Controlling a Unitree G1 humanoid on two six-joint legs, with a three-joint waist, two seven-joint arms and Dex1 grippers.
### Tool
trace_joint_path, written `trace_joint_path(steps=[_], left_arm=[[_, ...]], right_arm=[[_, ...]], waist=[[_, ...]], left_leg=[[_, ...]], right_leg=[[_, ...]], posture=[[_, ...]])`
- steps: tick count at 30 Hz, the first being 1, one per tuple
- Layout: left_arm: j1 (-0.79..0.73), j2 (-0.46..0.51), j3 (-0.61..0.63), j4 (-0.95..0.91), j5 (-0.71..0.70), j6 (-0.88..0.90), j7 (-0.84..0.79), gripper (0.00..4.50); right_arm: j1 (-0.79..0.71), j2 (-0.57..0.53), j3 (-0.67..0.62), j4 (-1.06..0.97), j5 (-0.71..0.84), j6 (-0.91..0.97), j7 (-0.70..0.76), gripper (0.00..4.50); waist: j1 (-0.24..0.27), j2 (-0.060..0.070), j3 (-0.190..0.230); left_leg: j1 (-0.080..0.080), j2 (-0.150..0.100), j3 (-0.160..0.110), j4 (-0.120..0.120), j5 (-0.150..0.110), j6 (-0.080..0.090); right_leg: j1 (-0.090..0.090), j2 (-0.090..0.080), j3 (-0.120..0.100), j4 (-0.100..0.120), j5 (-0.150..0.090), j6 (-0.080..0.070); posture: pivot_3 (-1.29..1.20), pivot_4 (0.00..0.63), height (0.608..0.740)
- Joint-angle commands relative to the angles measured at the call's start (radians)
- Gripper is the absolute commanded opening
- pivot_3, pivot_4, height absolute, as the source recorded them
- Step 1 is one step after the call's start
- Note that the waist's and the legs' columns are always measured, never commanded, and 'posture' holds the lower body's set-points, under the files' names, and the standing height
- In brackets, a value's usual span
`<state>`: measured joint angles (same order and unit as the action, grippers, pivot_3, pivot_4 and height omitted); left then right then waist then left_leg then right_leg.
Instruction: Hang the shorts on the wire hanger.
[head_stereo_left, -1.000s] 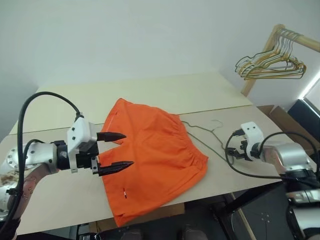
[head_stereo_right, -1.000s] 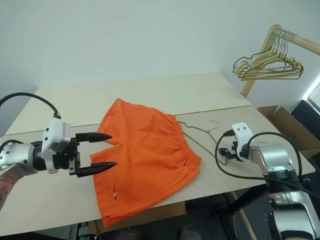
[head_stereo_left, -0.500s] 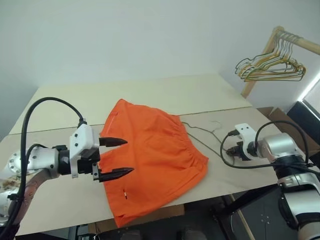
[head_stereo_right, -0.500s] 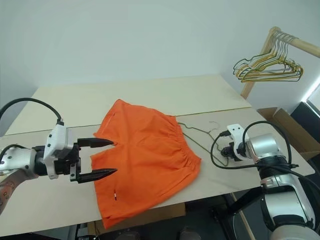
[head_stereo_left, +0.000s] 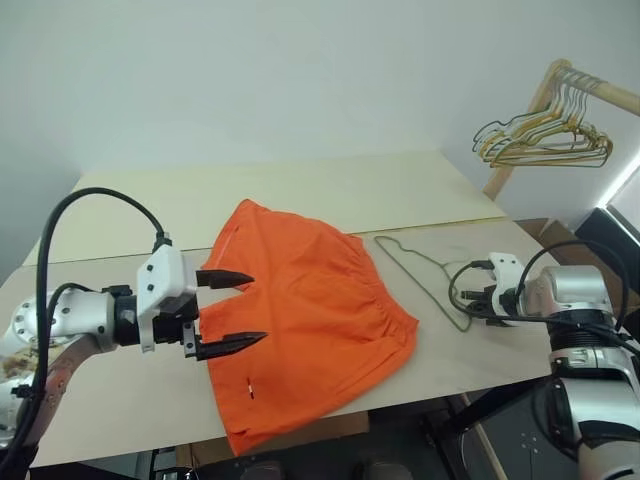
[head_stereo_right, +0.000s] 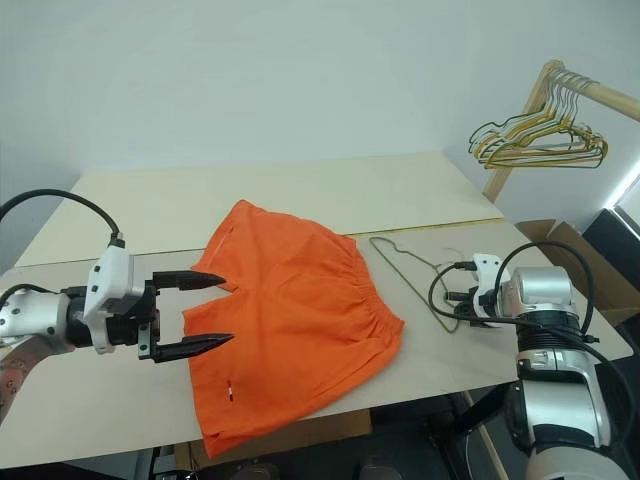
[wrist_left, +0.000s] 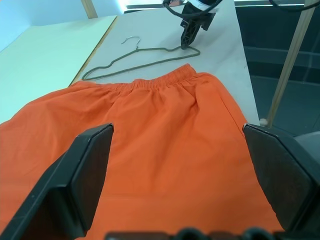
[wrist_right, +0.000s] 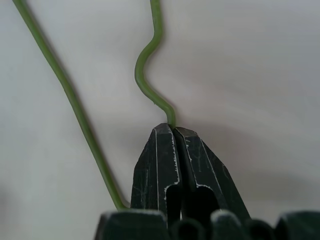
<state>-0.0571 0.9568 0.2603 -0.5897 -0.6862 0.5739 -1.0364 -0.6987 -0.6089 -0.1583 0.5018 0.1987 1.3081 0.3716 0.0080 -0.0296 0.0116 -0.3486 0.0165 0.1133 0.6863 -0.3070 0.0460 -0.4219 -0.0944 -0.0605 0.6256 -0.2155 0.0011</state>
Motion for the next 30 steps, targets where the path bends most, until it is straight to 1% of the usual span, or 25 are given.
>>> trace_joint_path(steps=[1, 3, 4, 7, 9, 11, 13, 15, 18, 20, 22, 25, 30], left_arm=[[-0.060, -0.008, -0.018, 0.023, 0.010, -0.012, 0.021, 4.50], [-0.094, -0.023, -0.044, 0.045, 0.029, -0.021, 0.036, 4.50], [-0.115, -0.034, -0.058, 0.055, 0.038, -0.023, 0.048, 4.50], [-0.160, -0.061, -0.085, 0.078, 0.054, -0.024, 0.076, 4.50], [-0.190, -0.079, -0.101, 0.096, 0.073, -0.029, 0.093, 4.50], [-0.237, -0.106, -0.116, 0.124, 0.092, -0.027, 0.125, 4.50], [-0.296, -0.135, -0.124, 0.163, 0.101, -0.011, 0.161, 4.50], [-0.352, -0.152, -0.128, 0.208, 0.111, 0.001, 0.181, 4.50], [-0.433, -0.145, -0.130, 0.304, 0.123, -0.003, 0.160, 4.50], [-0.473, -0.129, -0.141, 0.361, 0.144, -0.025, 0.126, 4.50], [-0.511, -0.115, -0.162, 0.415, 0.167, -0.052, 0.076, 4.50], [-0.570, -0.109, -0.204, 0.494, 0.190, -0.057, 0.013, 4.50], [-0.630, -0.082, -0.316, 0.554, 0.221, -0.015, -0.132, 4.50]], right_arm=[[0.001, 0.022, -0.127, -0.165, -0.017, -0.036, -0.123, 0.01], [0.015, 0.039, -0.152, -0.276, -0.011, -0.062, -0.148, 0.01], [0.030, 0.043, -0.144, -0.343, -0.011, -0.093, -0.150, 0.01], [0.071, 0.040, -0.104, -0.486, -0.022, -0.176, -0.148, 0.01], [0.103, 0.021, -0.070, -0.561, -0.042, -0.272, -0.131, 0.01], [0.151, -0.031, -0.014, -0.633, -0.074, -0.446, -0.068, 0.01], [0.208, -0.102, 0.050, -0.675, -0.125, -0.670, 0.014, 0.01], [0.248, -0.159, 0.096, -0.675, -0.177, -0.877, 0.066, 0.01], [0.269, -0.245, 0.158, -0.602, -0.288, -1.251, 0.099, 0.01], [0.251, -0.272, 0.183, -0.542, -0.330, -1.444, 0.108, 0.01], [0.214, -0.280, 0.205, -0.487, -0.357, -1.599, 0.119, 0.01], [0.151, -0.260, 0.225, -0.435, -0.355, -1.738, 0.146, 0.01], [0.071, -0.220, 0.242, -0.410, -0.338, -1.803, 0.187, 0.01]], waist=[[0.001, 0.005, 0.002], [-0.002, 0.011, 0.003], [-0.003, 0.013, 0.004], [-0.010, 0.014, 0.004], [-0.020, 0.014, 0.004], [-0.022, 0.014, 0.004], [-0.020, 0.014, 0.004], [-0.024, 0.014, 0.005], [-0.030, 0.013, 0.005], [-0.038, 0.013, 0.005], [-0.048, 0.012, 0.006], [-0.053, 0.012, 0.006], [-0.052, 0.012, 0.006]], left_leg=[[-0.001, 0.000, 0.000, 0.000, 0.000, 0.000], [-0.003, -0.001, 0.000, 0.000, 0.000, 0.000], [-0.003, -0.001, 0.000, 0.000, 0.000, 0.000], [-0.004, -0.001, -0.001, 0.000, 0.000, 0.000], [-0.004, -0.001, -0.001, 0.000, 0.000, 0.000], [-0.003, -0.001, -0.001, 0.000, 0.000, 0.000], [-0.003, -0.002, -0.001, 0.000, 0.000, 0.000], [-0.003, -0.002, -0.002, 0.000, 0.000, 0.000], [-0.003, -0.002, -0.002, 0.000, 0.000, 0.000], [-0.002, -0.002, -0.001, 0.000, 0.000, 0.000], [-0.001, -0.002, -0.001, 0.001, 0.000, -0.001], [-0.001, -0.001, 0.000, 0.001, 0.001, -0.001], [-0.001, -0.001, 0.000, 0.001, 0.001, -0.001]], right_leg=[[-0.001, 0.000, 0.000, 0.000, 0.000, 0.000], [-0.003, 0.000, 0.000, 0.000, 0.000, 0.000], [-0.003, 0.000, 0.000, 0.000, 0.000, 0.000], [-0.003, 0.001, -0.001, 0.000, 0.000, 0.001], [-0.003, 0.001, -0.001, 0.000, -0.001, 0.001], [-0.002, 0.001, -0.001, 0.000, -0.001, 0.001], [-0.002, 0.000, -0.001, 0.000, -0.001, 0.002], [-0.002, 0.001, -0.001, -0.001, -0.001, 0.002], [-0.002, 0.001, -0.001, -0.001, -0.001, 0.002], [-0.002, 0.001, 0.000, 0.000, -0.001, 0.003], [-0.001, 0.002, 0.000, 0.000, -0.001, 0.003], [-0.001, 0.002, 0.000, 0.000, -0.001, 0.002], [-0.002, 0.002, 0.000, 0.000, -0.001, 0.002]], posture=[[0.03, 0.000, 0.740], [0.02, 0.000, 0.740], [0.02, 0.000, 0.740], [0.01, 0.000, 0.740], [0.01, 0.000, 0.740], [0.01, 0.000, 0.740], [0.00, 0.000, 0.740], [0.00, 0.000, 0.740], [0.00, 0.000, 0.740], [0.00, 0.000, 0.740], [0.01, 0.000, 0.740], [0.01, 0.000, 0.740], [0.00, 0.000, 0.740]])
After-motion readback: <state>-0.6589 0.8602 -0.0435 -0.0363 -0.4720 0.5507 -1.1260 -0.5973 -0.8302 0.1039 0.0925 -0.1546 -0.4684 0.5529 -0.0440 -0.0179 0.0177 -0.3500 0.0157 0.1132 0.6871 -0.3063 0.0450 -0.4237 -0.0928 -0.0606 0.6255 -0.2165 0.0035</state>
